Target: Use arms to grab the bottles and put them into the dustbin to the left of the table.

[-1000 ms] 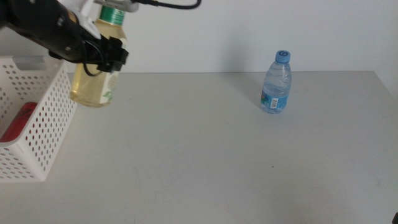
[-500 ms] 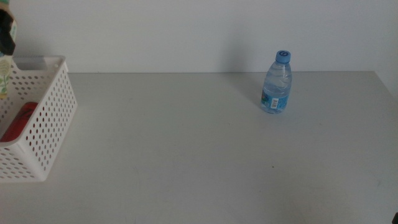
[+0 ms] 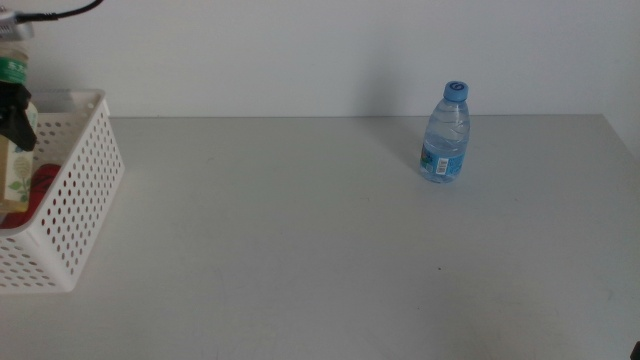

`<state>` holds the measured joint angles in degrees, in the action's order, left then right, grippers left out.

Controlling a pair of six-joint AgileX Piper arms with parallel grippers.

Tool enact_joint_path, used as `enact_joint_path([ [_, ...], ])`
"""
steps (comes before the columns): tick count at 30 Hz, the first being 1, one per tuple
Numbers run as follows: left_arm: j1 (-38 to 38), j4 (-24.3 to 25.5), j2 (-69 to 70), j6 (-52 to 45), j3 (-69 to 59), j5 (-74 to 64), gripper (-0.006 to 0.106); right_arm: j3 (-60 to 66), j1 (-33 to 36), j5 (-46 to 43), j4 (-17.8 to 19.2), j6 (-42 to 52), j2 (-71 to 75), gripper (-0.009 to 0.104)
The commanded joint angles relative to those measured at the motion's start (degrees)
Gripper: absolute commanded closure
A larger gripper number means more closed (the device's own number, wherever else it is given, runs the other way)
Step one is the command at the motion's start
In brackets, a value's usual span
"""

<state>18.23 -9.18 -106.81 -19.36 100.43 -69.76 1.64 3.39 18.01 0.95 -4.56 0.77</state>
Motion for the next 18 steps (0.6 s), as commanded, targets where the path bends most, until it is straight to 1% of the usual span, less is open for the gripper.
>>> enact_joint_path([
  [1, -0.2, -2.5, 1.2, -0.2, 2.5, 1.7, 0.098, -0.6, 0.2, -4.2, 0.6, 0.2, 1.2, 0.001],
  [5, -0.2, -3.6, -2.2, -1.1, 2.5, -0.2, 0.089, -0.6, 0.2, -4.2, 0.6, 0.2, 1.2, 0.001],
  [9, -0.2, -5.4, -4.2, -4.4, 2.5, -1.3, 0.071, -0.6, 0.2, -4.2, 0.6, 0.2, 1.2, 0.001],
  [10, -0.2, -5.7, -4.4, -5.1, 2.5, -1.5, 0.065, -0.6, 0.2, -4.2, 0.6, 0.2, 1.2, 0.001],
  [11, -0.2, -5.9, -4.6, -5.5, 2.5, -1.6, 0.056, -0.6, 0.2, -4.2, 0.6, 0.2, 1.2, 0.001],
  [12, -0.3, -5.9, -4.6, -5.7, 2.5, -1.6, 0.051, -0.6, 0.2, -4.2, 0.6, 0.2, 1.2, 0.001],
  [14, -0.5, -4.5, -4.7, -5.6, 2.5, -1.8, 0.032, -0.6, 0.2, -4.2, 0.6, 0.2, 1.2, 0.001],
  [17, -0.5, -3.2, -4.0, -3.4, 2.5, -2.1, 0.013, -0.6, 0.2, -4.2, 0.6, 0.2, 1.2, 0.001],
  [18, -0.5, -2.7, -3.7, -2.7, 2.5, -1.8, 0.009, -0.6, 0.2, -4.2, 0.6, 0.2, 1.2, 0.001],
])
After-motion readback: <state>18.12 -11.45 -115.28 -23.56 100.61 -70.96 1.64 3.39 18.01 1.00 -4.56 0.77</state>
